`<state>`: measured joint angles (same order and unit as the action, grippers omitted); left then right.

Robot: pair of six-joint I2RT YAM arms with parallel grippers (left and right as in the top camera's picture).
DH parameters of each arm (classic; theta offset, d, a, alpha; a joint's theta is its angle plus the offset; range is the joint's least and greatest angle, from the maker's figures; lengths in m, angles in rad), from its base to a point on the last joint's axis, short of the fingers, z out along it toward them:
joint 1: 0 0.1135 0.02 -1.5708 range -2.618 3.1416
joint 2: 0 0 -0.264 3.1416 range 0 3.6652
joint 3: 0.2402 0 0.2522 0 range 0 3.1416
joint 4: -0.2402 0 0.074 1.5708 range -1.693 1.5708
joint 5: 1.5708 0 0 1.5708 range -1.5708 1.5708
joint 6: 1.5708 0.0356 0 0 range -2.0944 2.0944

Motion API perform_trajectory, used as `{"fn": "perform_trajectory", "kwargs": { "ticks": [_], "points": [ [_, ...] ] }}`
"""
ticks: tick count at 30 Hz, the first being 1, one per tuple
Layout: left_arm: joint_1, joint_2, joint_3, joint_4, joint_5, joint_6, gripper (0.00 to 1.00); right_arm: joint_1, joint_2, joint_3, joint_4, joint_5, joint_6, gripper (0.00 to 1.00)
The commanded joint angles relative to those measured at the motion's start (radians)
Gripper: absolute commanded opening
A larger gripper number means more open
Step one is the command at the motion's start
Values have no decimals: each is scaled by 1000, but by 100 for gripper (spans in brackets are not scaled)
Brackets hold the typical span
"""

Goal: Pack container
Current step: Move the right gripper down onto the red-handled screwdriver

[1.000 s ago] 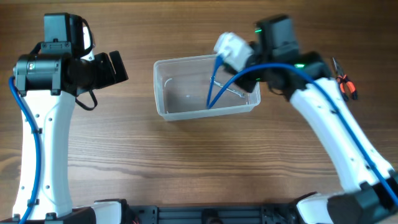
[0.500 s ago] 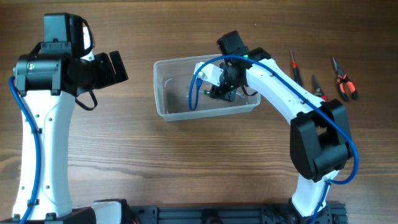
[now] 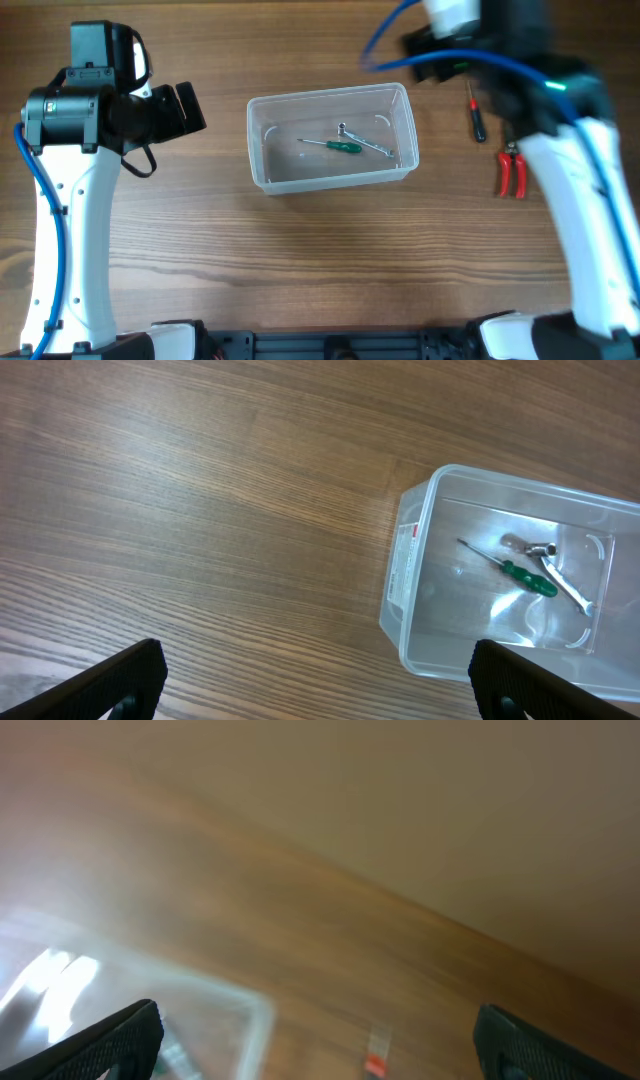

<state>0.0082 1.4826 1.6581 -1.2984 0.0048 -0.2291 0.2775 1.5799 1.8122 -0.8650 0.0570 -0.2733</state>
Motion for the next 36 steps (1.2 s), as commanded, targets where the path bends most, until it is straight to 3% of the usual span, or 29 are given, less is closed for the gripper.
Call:
{"fn": "perform_trajectory", "kwargs": {
  "ticks": [1,9,17,36],
  "points": [
    [-3,-9,11,-1,6,5,100,-222,21,-5,-117,52,246,100],
    [-3,-9,11,0,5,6,100,-433,315,-6,-228,-103,60,100],
    [-3,-9,11,-1,6,5,100,-457,529,-6,-209,-103,12,100],
    [-3,-9,11,0,6,5,100,-447,675,-28,-164,-148,-96,100]
  ]
}}
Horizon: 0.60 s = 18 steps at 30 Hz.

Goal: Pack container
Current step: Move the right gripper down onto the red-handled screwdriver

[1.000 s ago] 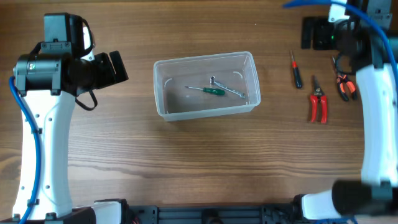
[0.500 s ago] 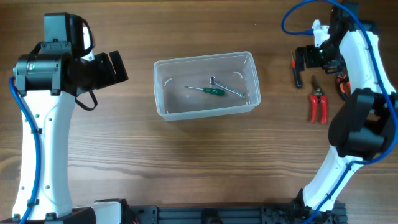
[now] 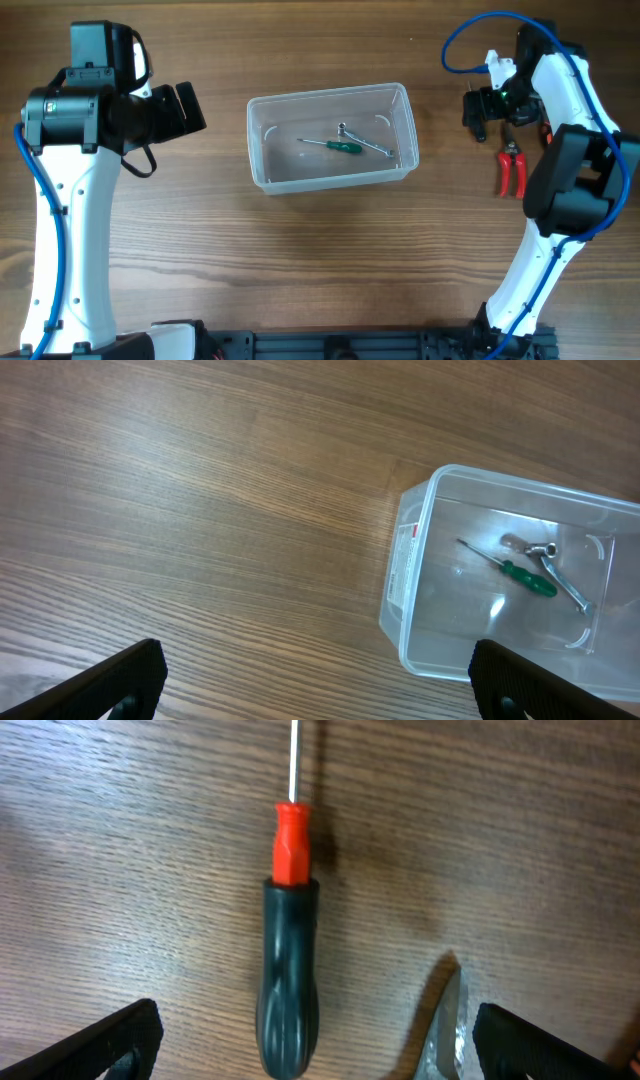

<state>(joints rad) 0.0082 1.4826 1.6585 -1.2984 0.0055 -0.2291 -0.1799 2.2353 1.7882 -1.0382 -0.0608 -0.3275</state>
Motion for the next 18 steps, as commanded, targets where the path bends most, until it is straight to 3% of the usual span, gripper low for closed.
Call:
{"fn": "perform_trajectory", "kwargs": {
  "ticks": [1,18],
  "points": [
    [-3,-9,11,0,5,5,100,13,19,-4,14,-31,-44,100],
    [-3,-9,11,0,5,5,100,37,76,-7,42,-11,-73,99]
  ]
}}
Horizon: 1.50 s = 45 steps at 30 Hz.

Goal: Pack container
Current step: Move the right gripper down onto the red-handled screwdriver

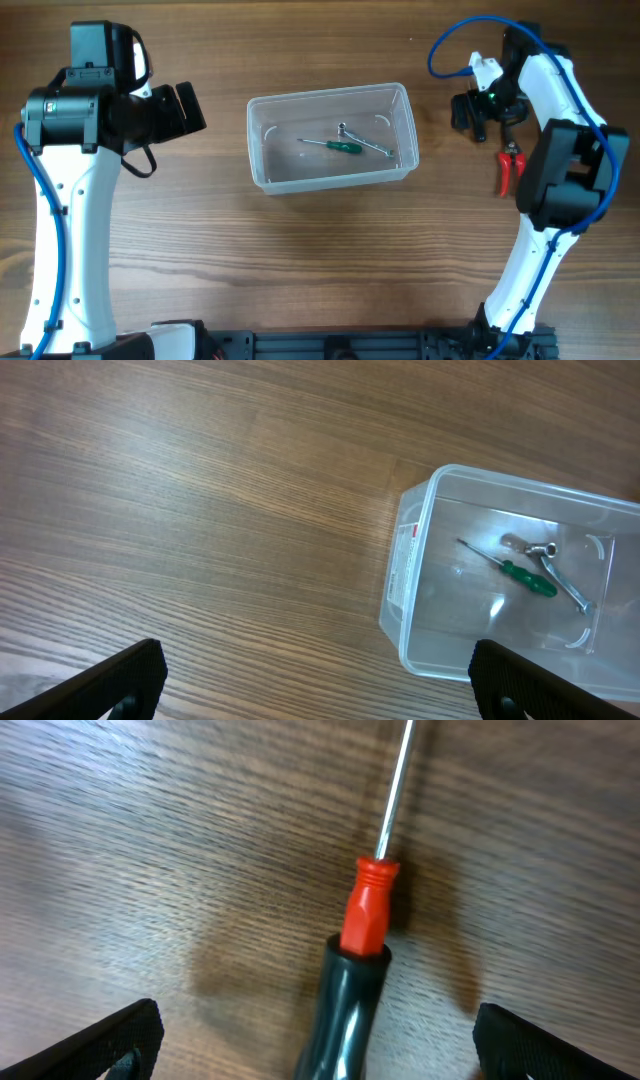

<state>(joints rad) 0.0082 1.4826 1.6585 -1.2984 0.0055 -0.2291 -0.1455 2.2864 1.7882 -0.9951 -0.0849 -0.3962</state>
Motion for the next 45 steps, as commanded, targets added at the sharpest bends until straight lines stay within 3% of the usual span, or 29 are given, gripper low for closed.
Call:
{"fn": "perform_trajectory", "kwargs": {
  "ticks": [1,10,15,20,25,34,39,42,45],
  "points": [
    [-3,-9,11,0,5,5,100,2,25,-6,0,13,-4,99],
    [-3,-9,11,0,5,5,100,2,25,-7,-5,99,39,82],
    [-3,-9,11,0,5,5,100,2,25,-7,-14,153,60,80],
    [-3,-9,11,0,5,5,100,2,25,-8,-22,126,56,69],
    [-3,-9,11,0,5,5,100,3,25,-10,-27,63,52,47],
    [-3,-9,11,0,5,5,100,3,25,-10,-41,61,36,26],
    [-3,-9,11,0,5,5,100,5,25,-10,-42,61,32,20],
    [-3,-9,11,0,5,5,100,8,25,-9,-41,61,33,6],
    [-3,-9,11,0,5,5,100,11,17,3,-45,41,49,4]
  ]
}}
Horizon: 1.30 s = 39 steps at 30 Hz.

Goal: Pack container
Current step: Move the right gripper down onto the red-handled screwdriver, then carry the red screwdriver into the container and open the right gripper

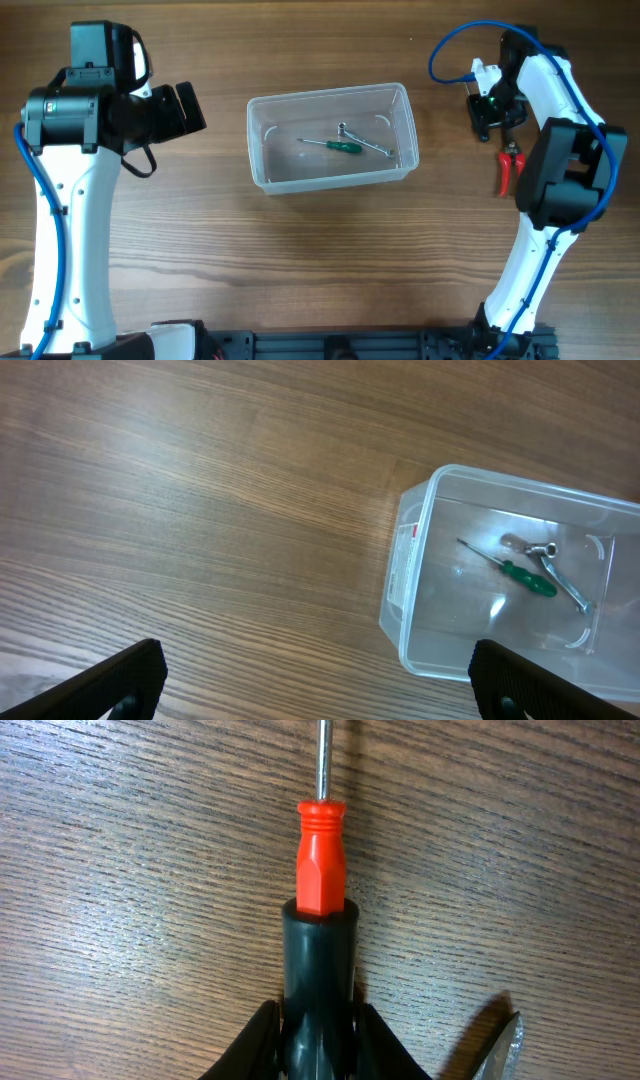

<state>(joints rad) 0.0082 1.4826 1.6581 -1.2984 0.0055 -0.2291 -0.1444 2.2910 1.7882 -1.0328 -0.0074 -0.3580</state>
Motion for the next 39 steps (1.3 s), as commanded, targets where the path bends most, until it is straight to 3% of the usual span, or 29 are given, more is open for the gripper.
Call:
{"fn": "perform_trajectory", "kwargs": {
  "ticks": [1,8,12,14,20,30,31,32,33,35,39],
  "points": [
    [-3,-9,11,0,5,5,100,10,2,15,-8,-59,21,4],
    [-3,-9,11,0,5,5,100,42,-293,76,8,-115,-18,4],
    [-3,-9,11,0,5,5,100,203,-525,76,-16,-230,-266,4],
    [-3,-9,11,0,5,5,100,294,-562,76,-47,-250,-378,4],
    [-3,-9,11,-2,5,5,100,517,-459,28,-79,-249,-533,4],
    [-3,-9,11,-8,5,5,100,575,-69,-3,-69,-253,-500,5],
    [-3,-9,11,-8,5,5,100,575,-57,-3,-67,-253,-489,9],
    [-3,-9,11,-8,5,5,100,575,-56,-3,-60,-253,-469,20],
    [-3,-9,11,-9,5,5,100,575,-56,-3,-56,-254,-468,22],
    [-3,-9,11,-9,5,5,100,575,-61,2,-57,-253,-427,42],
    [-3,-9,11,-8,5,5,100,575,-127,79,-92,-183,-266,63]
  ]
}}
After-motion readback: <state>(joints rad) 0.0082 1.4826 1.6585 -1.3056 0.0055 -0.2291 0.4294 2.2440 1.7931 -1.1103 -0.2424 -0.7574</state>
